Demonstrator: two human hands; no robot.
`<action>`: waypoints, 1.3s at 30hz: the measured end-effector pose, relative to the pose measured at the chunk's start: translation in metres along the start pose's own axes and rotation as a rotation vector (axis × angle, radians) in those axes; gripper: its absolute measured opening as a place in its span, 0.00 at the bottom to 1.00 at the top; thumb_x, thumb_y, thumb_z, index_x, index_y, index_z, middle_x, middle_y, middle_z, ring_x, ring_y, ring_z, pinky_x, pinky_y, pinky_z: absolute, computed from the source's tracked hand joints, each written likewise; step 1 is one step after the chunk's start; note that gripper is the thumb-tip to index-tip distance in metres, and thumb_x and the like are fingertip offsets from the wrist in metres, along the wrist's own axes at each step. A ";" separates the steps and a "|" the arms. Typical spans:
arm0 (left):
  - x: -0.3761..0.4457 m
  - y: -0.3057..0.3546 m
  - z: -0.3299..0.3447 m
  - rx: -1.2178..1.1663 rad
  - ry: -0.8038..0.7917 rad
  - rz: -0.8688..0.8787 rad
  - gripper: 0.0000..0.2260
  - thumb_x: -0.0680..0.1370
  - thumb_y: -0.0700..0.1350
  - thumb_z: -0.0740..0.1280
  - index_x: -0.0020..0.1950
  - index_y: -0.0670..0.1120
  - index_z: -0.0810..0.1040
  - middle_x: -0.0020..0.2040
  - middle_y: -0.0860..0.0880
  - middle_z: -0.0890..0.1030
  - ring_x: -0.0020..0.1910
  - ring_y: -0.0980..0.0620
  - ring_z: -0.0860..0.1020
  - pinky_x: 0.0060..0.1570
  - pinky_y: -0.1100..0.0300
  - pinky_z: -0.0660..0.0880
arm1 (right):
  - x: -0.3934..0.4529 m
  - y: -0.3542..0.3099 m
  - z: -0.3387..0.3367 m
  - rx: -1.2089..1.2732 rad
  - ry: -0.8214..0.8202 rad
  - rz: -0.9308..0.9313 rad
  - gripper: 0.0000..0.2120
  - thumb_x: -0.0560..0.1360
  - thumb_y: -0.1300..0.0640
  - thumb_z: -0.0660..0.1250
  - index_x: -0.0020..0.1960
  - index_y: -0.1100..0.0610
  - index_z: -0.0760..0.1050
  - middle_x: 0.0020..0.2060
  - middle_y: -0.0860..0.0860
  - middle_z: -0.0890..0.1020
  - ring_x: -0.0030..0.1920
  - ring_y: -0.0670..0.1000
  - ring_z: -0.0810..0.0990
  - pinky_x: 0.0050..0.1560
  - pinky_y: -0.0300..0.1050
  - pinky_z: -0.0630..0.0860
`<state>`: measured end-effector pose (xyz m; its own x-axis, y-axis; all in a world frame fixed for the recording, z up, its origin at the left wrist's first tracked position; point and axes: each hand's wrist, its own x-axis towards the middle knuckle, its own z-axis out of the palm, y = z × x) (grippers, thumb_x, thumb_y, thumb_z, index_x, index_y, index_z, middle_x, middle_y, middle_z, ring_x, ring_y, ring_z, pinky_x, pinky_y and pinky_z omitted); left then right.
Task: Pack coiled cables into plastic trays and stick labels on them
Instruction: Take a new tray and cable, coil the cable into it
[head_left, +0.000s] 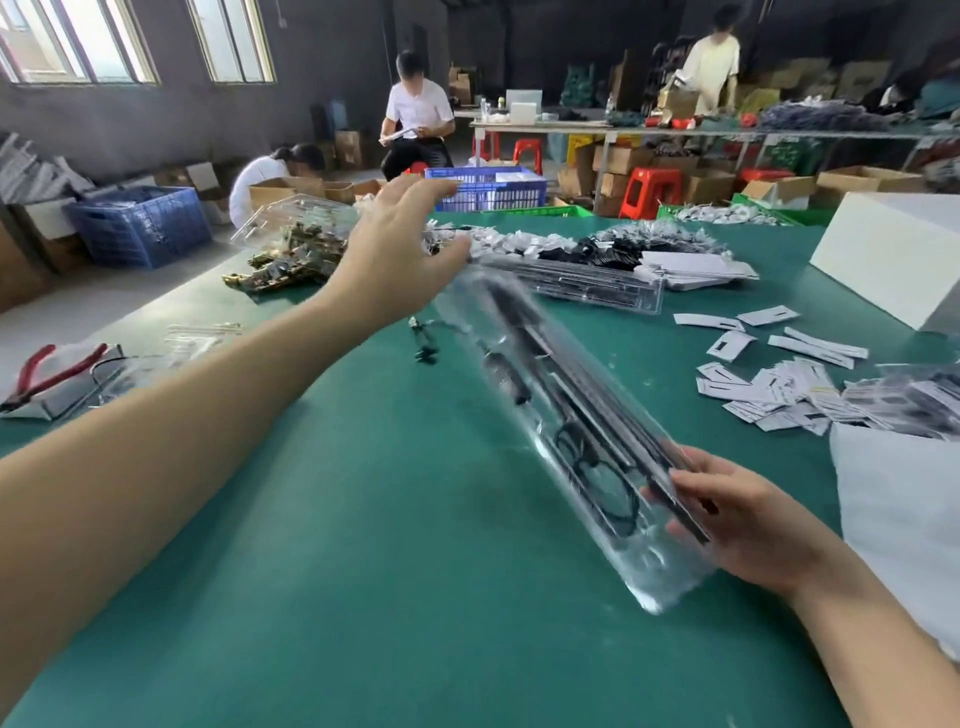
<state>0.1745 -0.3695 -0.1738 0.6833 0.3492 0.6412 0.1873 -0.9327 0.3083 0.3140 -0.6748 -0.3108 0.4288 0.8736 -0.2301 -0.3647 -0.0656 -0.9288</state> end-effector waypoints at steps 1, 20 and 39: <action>0.013 0.005 0.005 0.083 -0.055 -0.013 0.28 0.77 0.57 0.62 0.73 0.46 0.65 0.72 0.45 0.66 0.71 0.47 0.64 0.70 0.48 0.60 | -0.003 -0.001 -0.002 -0.031 -0.036 0.032 0.26 0.61 0.60 0.77 0.59 0.54 0.81 0.52 0.55 0.84 0.46 0.51 0.83 0.40 0.39 0.79; -0.053 -0.056 0.023 -1.090 -0.382 -1.160 0.08 0.78 0.48 0.64 0.44 0.45 0.75 0.29 0.47 0.82 0.22 0.52 0.78 0.21 0.61 0.76 | -0.005 -0.015 -0.014 0.563 0.108 -0.177 0.31 0.72 0.32 0.57 0.61 0.51 0.80 0.55 0.56 0.83 0.47 0.56 0.85 0.42 0.51 0.83; -0.138 0.084 0.101 -1.788 -0.005 -1.340 0.03 0.79 0.38 0.65 0.46 0.39 0.76 0.35 0.44 0.82 0.32 0.52 0.81 0.37 0.59 0.82 | 0.007 0.004 0.029 -0.016 0.323 -0.146 0.11 0.77 0.54 0.67 0.59 0.52 0.80 0.37 0.50 0.82 0.34 0.46 0.78 0.38 0.41 0.75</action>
<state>0.1669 -0.5057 -0.3072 0.7467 0.5138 -0.4225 -0.2339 0.7974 0.5563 0.2916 -0.6551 -0.3078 0.7154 0.6771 -0.1724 -0.2688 0.0389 -0.9624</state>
